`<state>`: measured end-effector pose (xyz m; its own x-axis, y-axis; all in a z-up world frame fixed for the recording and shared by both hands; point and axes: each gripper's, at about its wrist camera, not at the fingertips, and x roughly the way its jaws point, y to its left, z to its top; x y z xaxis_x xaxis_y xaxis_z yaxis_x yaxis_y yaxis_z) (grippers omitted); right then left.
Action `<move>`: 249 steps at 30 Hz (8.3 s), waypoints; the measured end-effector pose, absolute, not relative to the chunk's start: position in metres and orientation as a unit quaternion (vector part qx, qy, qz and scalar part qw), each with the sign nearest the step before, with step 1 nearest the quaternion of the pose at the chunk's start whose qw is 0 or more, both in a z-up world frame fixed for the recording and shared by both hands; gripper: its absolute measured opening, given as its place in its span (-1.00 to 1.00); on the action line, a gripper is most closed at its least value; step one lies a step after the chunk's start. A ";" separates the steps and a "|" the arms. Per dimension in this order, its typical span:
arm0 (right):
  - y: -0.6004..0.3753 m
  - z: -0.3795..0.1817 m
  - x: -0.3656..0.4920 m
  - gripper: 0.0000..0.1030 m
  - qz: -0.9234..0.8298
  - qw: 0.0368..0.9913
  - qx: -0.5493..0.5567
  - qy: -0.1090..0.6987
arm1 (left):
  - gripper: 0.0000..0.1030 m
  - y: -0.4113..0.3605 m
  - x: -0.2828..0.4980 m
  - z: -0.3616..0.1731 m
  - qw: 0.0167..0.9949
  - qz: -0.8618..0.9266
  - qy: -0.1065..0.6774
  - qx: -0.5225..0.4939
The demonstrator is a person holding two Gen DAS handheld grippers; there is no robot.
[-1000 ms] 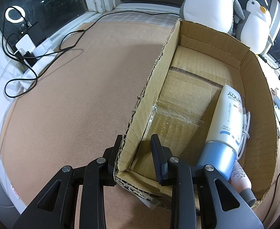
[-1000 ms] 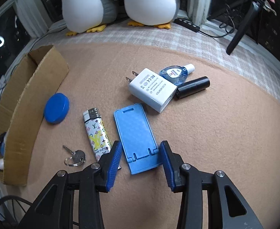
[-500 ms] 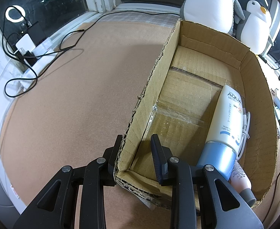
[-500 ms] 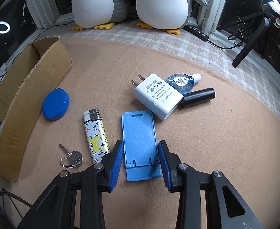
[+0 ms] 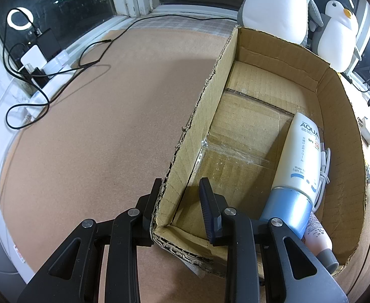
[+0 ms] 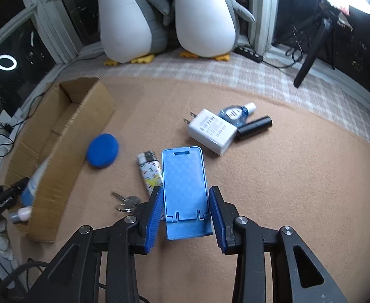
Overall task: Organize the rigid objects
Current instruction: 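Carry the blue phone stand into the box and open the right gripper, then move the right gripper over the patterned lighter, then grasp the patterned lighter with the right gripper and lift it, then carry the lighter into the box and open the right gripper, then move the right gripper over the keys on the mat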
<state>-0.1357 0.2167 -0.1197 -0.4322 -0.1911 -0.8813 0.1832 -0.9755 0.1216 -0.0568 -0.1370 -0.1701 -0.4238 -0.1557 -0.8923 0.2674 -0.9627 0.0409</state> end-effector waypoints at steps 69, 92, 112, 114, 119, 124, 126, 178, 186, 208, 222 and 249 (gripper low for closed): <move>0.092 -0.085 -0.134 -0.07 -0.851 0.209 0.481 0.021 | -0.48 -0.133 -0.056 -0.171 0.125 -0.844 0.054 0.519; 0.190 -0.137 -0.144 -0.07 -0.834 0.136 0.533 0.049 | -0.47 -0.133 -0.056 -0.170 0.126 -0.844 0.053 0.519; 0.176 -0.160 -0.162 -0.39 -0.817 0.139 0.554 0.082 | -0.47 -0.132 -0.056 -0.170 0.126 -0.844 0.053 0.519; 0.176 -0.160 -0.161 -0.47 -0.816 0.139 0.554 0.083 | -0.47 -0.133 -0.057 -0.170 0.126 -0.844 0.053 0.519; 0.177 -0.159 -0.160 -0.58 -0.816 0.138 0.556 0.082 | -0.47 -0.132 -0.056 -0.170 0.126 -0.844 0.053 0.519; 0.178 -0.159 -0.157 -0.60 -0.818 0.135 0.553 0.082 | -0.47 -0.133 -0.057 -0.170 0.126 -0.844 0.052 0.519; 0.182 -0.159 -0.159 -0.60 -0.819 0.134 0.554 0.068 | -0.47 -0.133 -0.056 -0.170 0.126 -0.844 0.052 0.519; 0.039 -0.084 -0.138 -0.60 -0.821 0.274 0.500 0.008 | -0.48 -0.131 -0.057 -0.171 0.126 -0.844 0.053 0.519; 0.029 -0.088 -0.133 -0.58 -0.819 0.279 0.500 0.023 | -0.48 -0.131 -0.057 -0.171 0.126 -0.844 0.053 0.519; 0.026 -0.070 -0.119 0.16 -0.844 0.261 0.464 0.063 | -0.48 -0.132 -0.057 -0.171 0.125 -0.844 0.053 0.519; 0.085 -0.076 -0.105 0.34 -0.843 0.226 0.482 0.078 | -0.48 -0.131 -0.056 -0.170 0.124 -0.844 0.052 0.519; 0.145 -0.148 -0.112 -0.15 -0.805 0.205 0.546 0.110 | -0.47 -0.130 -0.056 -0.170 0.125 -0.844 0.053 0.519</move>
<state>-0.1122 0.1449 -0.1477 -0.3200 -0.2103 -0.9238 0.4503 -0.8916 0.0470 -0.0557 -0.1304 -0.1703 -0.4310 -0.1557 -0.8888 0.2651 -0.9634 0.0402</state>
